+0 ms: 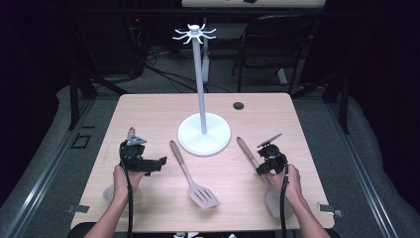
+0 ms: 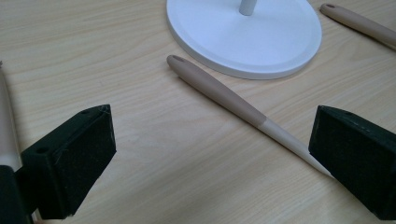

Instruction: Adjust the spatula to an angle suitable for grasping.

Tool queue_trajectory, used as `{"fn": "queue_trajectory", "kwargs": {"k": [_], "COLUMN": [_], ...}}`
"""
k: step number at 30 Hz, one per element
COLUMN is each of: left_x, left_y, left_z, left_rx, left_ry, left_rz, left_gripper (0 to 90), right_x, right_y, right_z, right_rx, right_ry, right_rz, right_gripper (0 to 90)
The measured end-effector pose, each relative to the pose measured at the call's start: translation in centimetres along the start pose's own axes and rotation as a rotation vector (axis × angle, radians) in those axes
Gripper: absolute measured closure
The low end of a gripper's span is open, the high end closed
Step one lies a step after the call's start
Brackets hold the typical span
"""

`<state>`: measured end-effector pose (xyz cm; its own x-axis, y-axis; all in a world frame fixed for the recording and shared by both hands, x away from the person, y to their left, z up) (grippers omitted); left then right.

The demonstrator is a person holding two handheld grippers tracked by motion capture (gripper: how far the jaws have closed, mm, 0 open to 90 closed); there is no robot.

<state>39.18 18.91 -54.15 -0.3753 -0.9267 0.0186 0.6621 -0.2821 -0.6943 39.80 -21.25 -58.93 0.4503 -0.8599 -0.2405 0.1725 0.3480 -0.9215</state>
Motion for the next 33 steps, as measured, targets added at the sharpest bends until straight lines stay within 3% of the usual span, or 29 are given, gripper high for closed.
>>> {"fn": "queue_trajectory", "kwargs": {"k": [5, 6, 8, 9, 11, 14, 16, 17, 18, 19, 25, 28, 29, 33], "left_x": [0.0, 0.0, 0.0, 0.0, 0.0, 0.0, 0.0, 0.0, 0.0, 0.0, 0.0, -0.1, -0.1, 0.0], "left_y": [0.0, 0.0, 0.0, 0.0, 0.0, 0.0, -0.1, -0.1, 0.0, 0.0, -0.1, -0.1, -0.1, -0.1], "left_z": [0.0, 0.0, 0.0, 0.0, 0.0, 0.0, 0.0, 0.0, 0.0, 0.0, 0.0, 0.0, 0.1, 0.1], "left_rx": [-0.003, -0.004, -0.002, -0.002, 0.000, -0.002, -0.001, -0.001, 0.002, 0.002, 0.003, 0.002, 0.002, 0.006], "left_ry": [0.004, 0.005, 0.003, 0.002, 0.001, 0.004, 0.004, 0.004, 0.002, 0.002, -0.004, -0.003, -0.001, 0.001], "left_rz": [-0.001, -0.001, -0.002, -0.002, -0.001, 0.001, -0.002, -0.002, -0.002, -0.002, -0.002, -0.004, -0.005, -0.007], "left_gripper": [0.5, 0.4, 0.5, 0.5, 0.5, 0.5, 0.5, 0.5, 0.5, 0.5, 0.5, 0.4, 0.4, 0.4], "right_x": [0.0, -0.1, 0.0, -0.1, 0.0, 0.1, 0.0, 0.0, 0.2, 0.1, -0.3, -0.4, -0.6, -0.7], "right_y": [0.4, 0.6, 0.6, 0.9, 0.6, 0.6, 1.0, 1.0, 0.5, 0.6, 0.4, -0.3, -0.3, -1.1], "right_z": [0.3, 0.4, 0.5, 0.5, 0.5, 0.5, 0.5, 0.5, 0.4, 0.5, 0.6, 0.7, 0.8, 0.8], "right_rx": [-0.031, -0.008, -0.036, -0.014, -0.040, -0.032, 0.029, 0.029, -0.031, -0.020, 0.026, 0.039, 0.071, 0.056], "right_ry": [-0.014, 0.001, -0.014, -0.001, -0.014, -0.001, 0.037, 0.037, 0.010, 0.016, 0.019, -0.002, 0.010, -0.031], "right_rz": [-0.022, -0.021, -0.024, -0.023, -0.026, -0.018, -0.004, -0.004, -0.004, 0.012, 0.002, 0.004, 0.003, -0.017], "right_gripper": [75.8, 75.9, 76.3, 76.4, 76.8, 77.5, 77.9, 77.9, 78.1, 78.4, 78.5, 78.5, 78.5, 78.5]}}
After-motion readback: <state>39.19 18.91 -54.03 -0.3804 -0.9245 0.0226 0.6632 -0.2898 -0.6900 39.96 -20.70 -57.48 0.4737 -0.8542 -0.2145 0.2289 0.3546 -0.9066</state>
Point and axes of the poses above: each handheld gripper's, and its own axes: y roughly forward along the jaws, z roughly out of its top, x roughly to its right, the point moved 5 cm from there along y, roughly forward along the jaws, and after that the axes turned 9 degrees about z, right-handed, at the moved point
